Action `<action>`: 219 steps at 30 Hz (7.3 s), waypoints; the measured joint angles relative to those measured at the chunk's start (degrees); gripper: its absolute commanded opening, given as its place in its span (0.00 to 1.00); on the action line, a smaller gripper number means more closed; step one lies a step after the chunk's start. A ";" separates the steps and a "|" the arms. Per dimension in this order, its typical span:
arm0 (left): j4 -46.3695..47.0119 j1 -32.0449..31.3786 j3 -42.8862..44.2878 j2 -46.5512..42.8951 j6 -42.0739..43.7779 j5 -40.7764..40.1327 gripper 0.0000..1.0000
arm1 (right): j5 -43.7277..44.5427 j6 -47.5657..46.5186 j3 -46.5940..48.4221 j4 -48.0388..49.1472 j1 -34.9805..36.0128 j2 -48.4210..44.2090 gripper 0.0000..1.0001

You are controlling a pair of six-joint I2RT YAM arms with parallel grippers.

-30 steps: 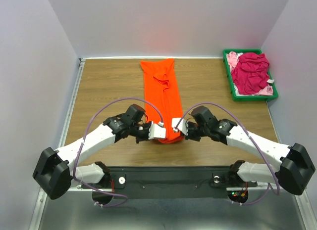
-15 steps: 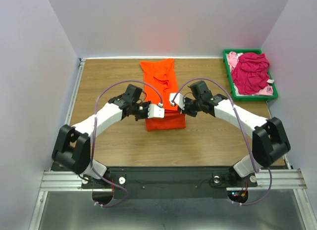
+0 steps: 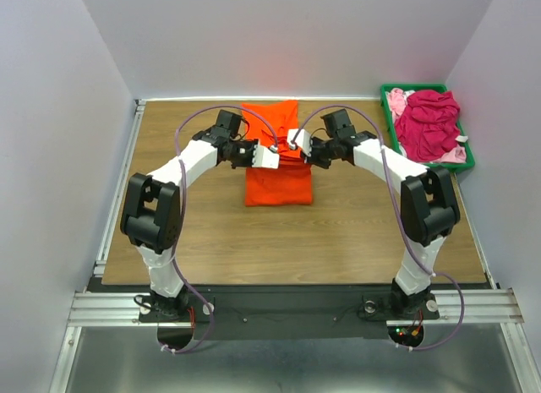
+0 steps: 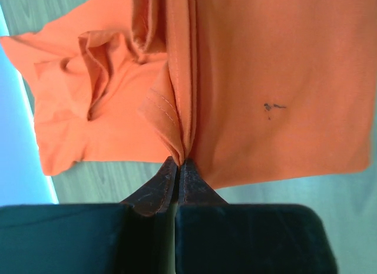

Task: Fold and stack the t-shirts
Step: Fold the tshirt

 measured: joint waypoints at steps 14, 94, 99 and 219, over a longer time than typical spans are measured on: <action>1.38 3.50 7.96 12.76 2.40 0.26 0.21 | -0.66 -0.35 12.70 0.07 -1.66 15.06 0.03; -2.47 -6.97 -19.82 -23.12 -12.96 -0.63 0.00 | 6.43 8.94 -9.88 -7.93 7.52 -17.66 0.01; -8.59 -13.40 -26.64 -31.82 -13.97 1.44 0.00 | 3.04 12.83 -15.45 -16.22 12.81 -25.75 0.01; -5.95 -9.16 -4.39 -2.34 -22.27 5.57 0.00 | -37.22 42.58 16.63 -20.61 3.17 29.46 0.31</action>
